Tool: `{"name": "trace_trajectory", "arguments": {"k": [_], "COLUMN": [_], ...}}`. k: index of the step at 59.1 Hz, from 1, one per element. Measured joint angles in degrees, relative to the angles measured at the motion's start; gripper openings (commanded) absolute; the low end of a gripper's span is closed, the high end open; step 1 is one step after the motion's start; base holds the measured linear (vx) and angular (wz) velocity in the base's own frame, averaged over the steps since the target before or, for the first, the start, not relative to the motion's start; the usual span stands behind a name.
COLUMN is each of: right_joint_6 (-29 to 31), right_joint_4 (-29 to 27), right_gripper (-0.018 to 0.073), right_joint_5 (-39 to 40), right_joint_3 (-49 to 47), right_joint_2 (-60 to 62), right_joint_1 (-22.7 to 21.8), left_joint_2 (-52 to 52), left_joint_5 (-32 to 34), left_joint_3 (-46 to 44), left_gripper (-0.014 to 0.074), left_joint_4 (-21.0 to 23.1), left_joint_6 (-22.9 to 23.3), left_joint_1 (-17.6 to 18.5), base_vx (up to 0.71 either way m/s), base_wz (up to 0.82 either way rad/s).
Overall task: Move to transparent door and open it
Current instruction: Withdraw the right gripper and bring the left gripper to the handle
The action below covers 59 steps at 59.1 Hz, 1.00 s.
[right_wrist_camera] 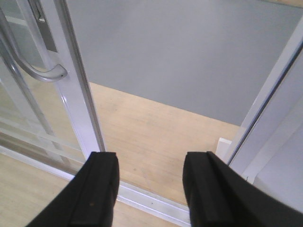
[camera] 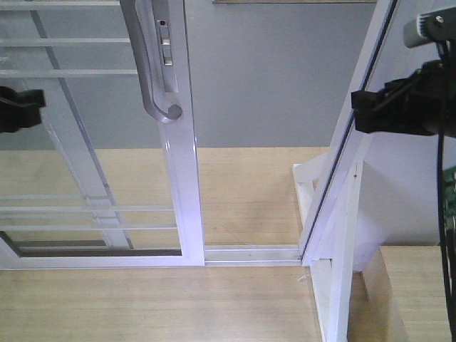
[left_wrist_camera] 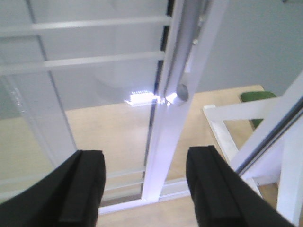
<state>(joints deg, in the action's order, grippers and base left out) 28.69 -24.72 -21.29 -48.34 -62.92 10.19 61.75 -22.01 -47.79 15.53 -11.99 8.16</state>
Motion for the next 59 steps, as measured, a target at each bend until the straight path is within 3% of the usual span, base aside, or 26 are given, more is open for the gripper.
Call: {"name": "trace_trajectory", "arguments": {"k": [6, 12, 19, 26, 38, 59], "right_joint_6": [-0.03, -0.07, -0.13, -0.13, -0.13, -0.17], "right_joint_4": [0.0, 0.01, 0.75, 1.24, 1.24, 1.31], "right_gripper": [0.0387, 0.0387, 0.0387, 0.0387, 0.0387, 0.0387], "right_joint_5": [0.3, 0.25, 0.32, 0.32, 0.26, 0.13], "right_joint_3": [3.68, 5.63, 5.79, 5.85, 5.85, 5.85], "right_joint_2": [6.25, 10.55, 13.05, 13.48, 13.48, 13.48], "right_joint_1": [0.0, 0.0, 0.0, 0.0, 0.0, 0.0], "left_joint_2": [7.4, 13.72, 18.76, 22.94, 29.27, 37.15], "left_joint_5": [5.41, 15.05, 27.34, 34.86, 37.4, 44.47], "left_joint_3": [0.0, 0.0, 0.0, -1.32, -7.73, -18.76], "left_gripper": [0.05, 0.05, 0.05, 0.05, 0.05, 0.05], "left_joint_4": [6.49, 11.17, 13.12, 12.93, 8.84, 8.56], "left_joint_6": [-7.05, -12.4, -14.44, -14.77, -14.87, -14.16], "left_joint_1": [3.08, 5.56, 7.22, 8.91, 11.56, 11.68], "base_vx": [0.0, 0.0, 0.0, 0.0, 0.0, 0.0], "base_wz": [0.0, 0.0, 0.0, 0.0, 0.0, 0.0]}}
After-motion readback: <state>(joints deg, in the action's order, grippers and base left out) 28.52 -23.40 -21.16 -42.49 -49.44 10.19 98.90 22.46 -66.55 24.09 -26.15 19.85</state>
